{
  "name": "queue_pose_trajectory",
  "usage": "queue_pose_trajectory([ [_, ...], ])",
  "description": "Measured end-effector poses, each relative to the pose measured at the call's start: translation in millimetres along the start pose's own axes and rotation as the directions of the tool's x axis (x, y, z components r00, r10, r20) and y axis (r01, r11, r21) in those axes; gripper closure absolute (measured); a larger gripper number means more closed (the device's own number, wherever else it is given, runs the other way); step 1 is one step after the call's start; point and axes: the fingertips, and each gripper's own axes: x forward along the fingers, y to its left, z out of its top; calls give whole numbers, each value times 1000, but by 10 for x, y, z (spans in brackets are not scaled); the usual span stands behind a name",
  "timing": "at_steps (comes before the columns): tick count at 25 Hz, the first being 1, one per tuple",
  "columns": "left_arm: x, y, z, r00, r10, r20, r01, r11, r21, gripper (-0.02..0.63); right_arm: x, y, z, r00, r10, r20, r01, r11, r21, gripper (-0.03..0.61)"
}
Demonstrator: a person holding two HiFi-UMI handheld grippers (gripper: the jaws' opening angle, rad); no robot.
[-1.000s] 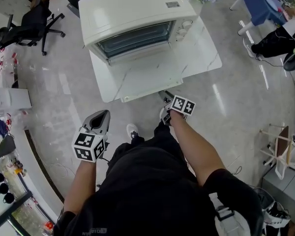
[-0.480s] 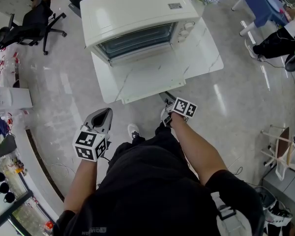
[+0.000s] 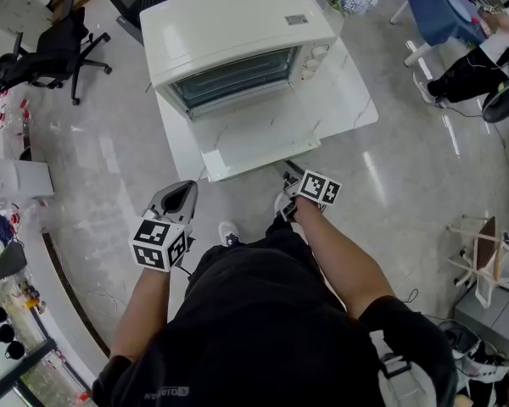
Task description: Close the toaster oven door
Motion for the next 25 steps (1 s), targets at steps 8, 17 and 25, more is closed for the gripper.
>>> queue_pose_trajectory([
  [8,-50,88,116,999,9,46,-9,1000,2,611,-47,431,223,995,82,54,-81,997,-17,390],
  [17,-99,106,304,996,7,92,-7,1000,8,611,-109,762,454,981,166,99,-172,984,47,405],
  [25,-127,139,442,992,19,126,-20,1000,10,611,-144,1103,704,961,243,136,-255,963,84,411],
])
